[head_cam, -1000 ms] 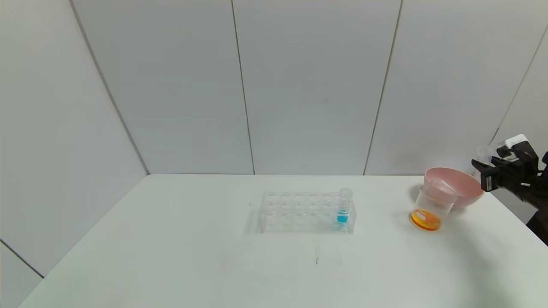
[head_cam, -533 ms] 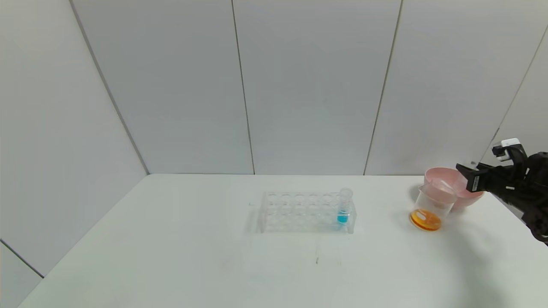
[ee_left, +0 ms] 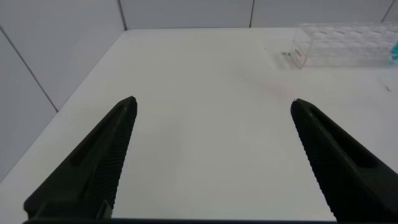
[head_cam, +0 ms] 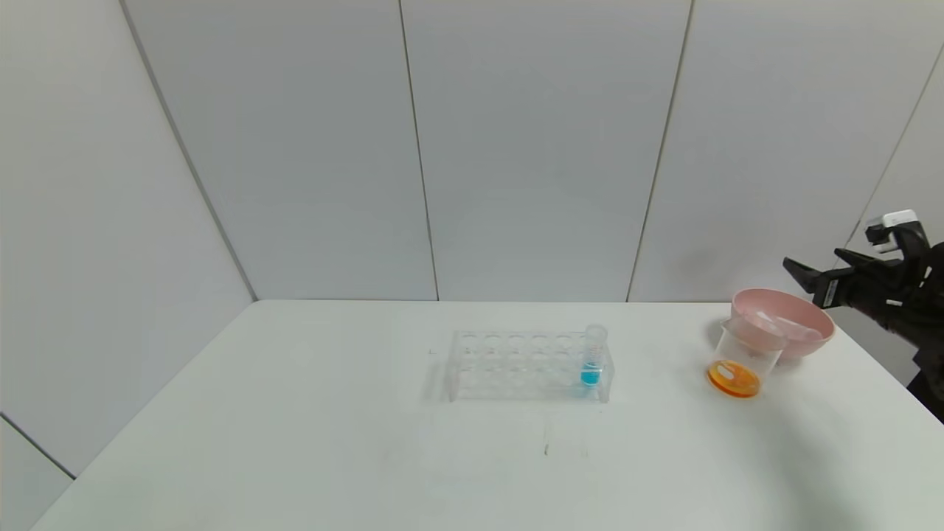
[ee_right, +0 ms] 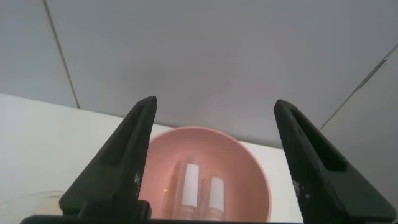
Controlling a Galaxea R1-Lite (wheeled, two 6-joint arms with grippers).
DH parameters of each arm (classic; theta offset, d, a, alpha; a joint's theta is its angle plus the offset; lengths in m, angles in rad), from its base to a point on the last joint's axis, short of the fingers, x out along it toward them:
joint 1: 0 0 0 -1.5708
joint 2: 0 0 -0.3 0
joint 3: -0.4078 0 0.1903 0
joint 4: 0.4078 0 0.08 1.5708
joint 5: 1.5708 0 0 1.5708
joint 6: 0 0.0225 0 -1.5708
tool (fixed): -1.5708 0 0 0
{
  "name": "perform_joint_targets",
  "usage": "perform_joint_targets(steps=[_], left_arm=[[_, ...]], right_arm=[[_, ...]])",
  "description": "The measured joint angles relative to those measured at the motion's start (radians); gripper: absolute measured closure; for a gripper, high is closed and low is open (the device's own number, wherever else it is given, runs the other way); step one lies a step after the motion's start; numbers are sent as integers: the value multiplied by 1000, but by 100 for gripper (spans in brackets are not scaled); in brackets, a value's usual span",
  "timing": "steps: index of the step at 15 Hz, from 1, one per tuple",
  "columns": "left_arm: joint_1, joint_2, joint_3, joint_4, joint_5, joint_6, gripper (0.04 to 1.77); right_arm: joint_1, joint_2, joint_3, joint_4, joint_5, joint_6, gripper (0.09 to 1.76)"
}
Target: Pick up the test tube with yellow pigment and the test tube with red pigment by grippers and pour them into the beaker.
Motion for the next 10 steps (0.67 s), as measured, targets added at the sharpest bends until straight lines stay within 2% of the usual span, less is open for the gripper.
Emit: perform_joint_targets(steps=[5,10], left_arm=[[0,0,0,0,0,0,5],[0,0,0,0,0,0,5]], right_arm=[[8,-300,61,46,4,150,33],[52,-799,283,196,3,200,24]])
